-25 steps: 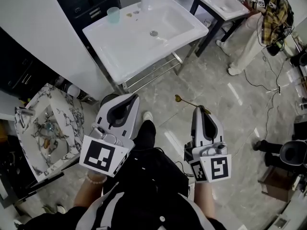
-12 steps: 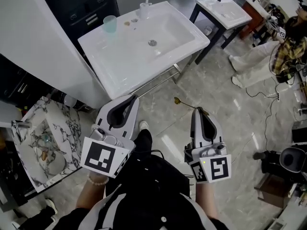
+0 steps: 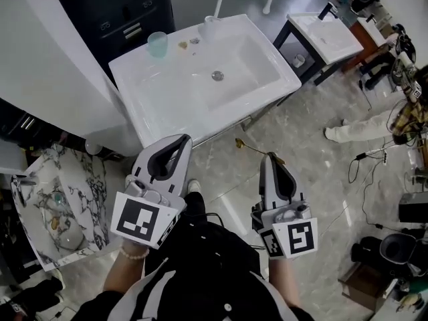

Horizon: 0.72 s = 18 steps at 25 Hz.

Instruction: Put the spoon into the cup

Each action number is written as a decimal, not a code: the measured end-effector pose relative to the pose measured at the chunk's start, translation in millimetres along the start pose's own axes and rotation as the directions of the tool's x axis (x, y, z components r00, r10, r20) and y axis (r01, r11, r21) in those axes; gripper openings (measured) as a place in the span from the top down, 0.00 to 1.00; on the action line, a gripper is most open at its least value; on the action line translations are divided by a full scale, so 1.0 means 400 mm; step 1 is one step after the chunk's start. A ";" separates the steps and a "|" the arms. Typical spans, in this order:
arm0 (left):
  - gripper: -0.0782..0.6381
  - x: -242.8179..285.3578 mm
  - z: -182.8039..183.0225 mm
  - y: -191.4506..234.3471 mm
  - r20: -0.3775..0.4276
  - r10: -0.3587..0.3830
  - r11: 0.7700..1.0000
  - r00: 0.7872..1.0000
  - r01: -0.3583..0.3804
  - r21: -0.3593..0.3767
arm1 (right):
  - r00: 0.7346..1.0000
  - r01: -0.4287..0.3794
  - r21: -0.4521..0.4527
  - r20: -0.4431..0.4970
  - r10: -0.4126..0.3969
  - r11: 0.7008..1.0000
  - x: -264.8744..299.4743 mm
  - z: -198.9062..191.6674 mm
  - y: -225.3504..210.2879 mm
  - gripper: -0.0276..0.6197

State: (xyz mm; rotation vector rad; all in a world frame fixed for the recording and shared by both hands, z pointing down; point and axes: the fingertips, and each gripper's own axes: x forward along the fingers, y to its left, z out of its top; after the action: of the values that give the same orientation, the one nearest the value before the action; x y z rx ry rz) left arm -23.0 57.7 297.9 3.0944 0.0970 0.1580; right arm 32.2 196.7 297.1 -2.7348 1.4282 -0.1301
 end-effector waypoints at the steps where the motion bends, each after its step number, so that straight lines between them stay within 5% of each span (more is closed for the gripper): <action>1: 0.89 0.016 0.005 0.009 0.002 0.000 1.000 1.000 0.000 0.001 | 1.000 -0.009 0.006 0.013 0.009 1.000 0.019 0.012 -0.004 0.95; 18: 0.89 0.165 0.050 0.187 0.036 0.070 0.997 0.997 -0.070 0.011 | 0.997 -0.072 -0.028 0.006 0.072 0.997 0.260 0.034 -0.054 0.95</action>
State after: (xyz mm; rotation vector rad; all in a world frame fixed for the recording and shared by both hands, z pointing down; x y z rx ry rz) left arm 49.2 -13.4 288.0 3.1125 -0.0116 0.1057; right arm 110.5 123.8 290.6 -2.6982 1.5365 -0.0980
